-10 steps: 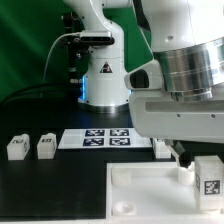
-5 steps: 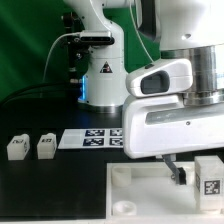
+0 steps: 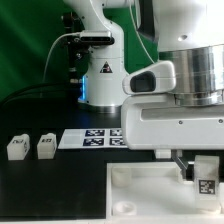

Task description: Assemble one leg

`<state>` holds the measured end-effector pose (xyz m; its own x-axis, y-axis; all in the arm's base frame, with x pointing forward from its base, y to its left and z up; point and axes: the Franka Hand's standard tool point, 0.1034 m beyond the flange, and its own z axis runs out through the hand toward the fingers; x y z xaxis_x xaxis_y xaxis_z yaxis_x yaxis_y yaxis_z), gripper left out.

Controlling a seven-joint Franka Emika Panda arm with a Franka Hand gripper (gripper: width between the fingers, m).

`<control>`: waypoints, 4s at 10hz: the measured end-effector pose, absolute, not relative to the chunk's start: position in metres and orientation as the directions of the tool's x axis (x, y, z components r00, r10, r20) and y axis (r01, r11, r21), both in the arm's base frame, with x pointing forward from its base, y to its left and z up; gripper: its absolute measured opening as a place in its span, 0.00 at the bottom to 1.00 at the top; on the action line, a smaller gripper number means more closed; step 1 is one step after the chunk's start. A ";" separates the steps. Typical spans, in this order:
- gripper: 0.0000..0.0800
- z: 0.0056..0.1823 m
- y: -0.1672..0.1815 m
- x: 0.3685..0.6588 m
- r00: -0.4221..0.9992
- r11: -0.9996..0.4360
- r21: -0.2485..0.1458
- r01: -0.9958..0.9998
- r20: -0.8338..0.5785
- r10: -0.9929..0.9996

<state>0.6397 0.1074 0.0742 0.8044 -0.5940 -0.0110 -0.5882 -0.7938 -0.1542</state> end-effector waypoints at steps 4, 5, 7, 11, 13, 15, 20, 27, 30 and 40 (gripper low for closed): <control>0.36 0.075 0.109 0.632 0.198 -0.186 -0.082 -0.979 -0.183 -0.963; 0.36 0.072 0.107 0.631 0.092 -0.079 -0.071 -0.994 -0.205 -0.974; 0.36 0.072 0.107 0.631 0.109 -0.096 -0.075 -0.993 -0.203 -0.973; 0.79 0.077 0.107 0.636 0.565 -0.546 -0.156 -0.823 -0.125 -0.815; 0.81 0.077 0.108 0.636 0.761 -0.743 -0.176 -0.646 -0.076 -0.644; 0.81 0.076 0.106 0.637 0.851 -0.833 -0.185 -0.522 -0.048 -0.523; 0.69 0.078 0.115 0.632 0.986 -0.981 -0.096 -0.170 -0.011 -0.169; 0.37 0.082 0.121 0.633 0.377 -0.377 -0.020 -0.926 -0.130 -0.917; 0.37 0.079 0.118 0.638 -0.042 0.031 0.058 -0.998 -0.199 -0.979; 0.81 0.069 0.118 0.632 0.704 -0.699 -0.091 -0.709 -0.141 -0.696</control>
Offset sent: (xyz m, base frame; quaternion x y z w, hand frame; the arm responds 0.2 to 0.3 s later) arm 0.0310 0.0335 0.0377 0.1150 -0.0561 0.4452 0.8862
